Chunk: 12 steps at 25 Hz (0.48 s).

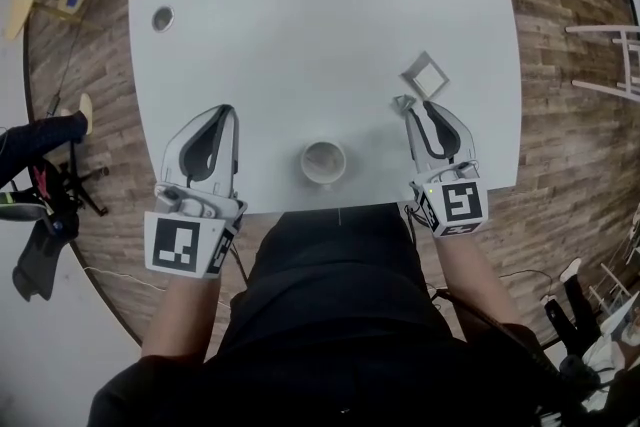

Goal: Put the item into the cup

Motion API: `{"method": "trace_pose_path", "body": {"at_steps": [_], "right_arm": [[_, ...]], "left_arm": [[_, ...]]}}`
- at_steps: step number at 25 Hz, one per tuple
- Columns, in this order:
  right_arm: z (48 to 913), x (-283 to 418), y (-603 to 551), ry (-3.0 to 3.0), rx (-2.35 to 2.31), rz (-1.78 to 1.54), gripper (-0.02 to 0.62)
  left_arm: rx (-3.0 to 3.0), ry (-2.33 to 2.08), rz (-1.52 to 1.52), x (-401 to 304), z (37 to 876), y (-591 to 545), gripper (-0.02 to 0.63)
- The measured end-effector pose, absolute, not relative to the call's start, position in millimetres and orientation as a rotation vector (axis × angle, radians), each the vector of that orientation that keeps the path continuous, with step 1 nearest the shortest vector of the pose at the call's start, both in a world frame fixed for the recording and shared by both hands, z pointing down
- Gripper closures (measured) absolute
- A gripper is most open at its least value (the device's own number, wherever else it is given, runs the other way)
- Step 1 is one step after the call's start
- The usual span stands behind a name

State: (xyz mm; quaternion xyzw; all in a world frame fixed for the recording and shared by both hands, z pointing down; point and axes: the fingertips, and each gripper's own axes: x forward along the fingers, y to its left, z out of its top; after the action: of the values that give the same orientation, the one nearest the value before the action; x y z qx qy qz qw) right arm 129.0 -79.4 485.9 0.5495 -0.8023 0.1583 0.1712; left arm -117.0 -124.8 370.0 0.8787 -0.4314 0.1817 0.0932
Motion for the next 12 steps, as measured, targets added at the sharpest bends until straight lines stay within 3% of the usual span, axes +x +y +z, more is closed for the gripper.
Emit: {"method": "trace_pose_path", "body": {"at_steps": [12], "right_arm": [[507.9,129.0,-76.5,-2.247,1.535,0.499,0.479]], "left_arm": [[2.559,-1.245,0.569,-113.5,383.4,-121.9,0.607]]}}
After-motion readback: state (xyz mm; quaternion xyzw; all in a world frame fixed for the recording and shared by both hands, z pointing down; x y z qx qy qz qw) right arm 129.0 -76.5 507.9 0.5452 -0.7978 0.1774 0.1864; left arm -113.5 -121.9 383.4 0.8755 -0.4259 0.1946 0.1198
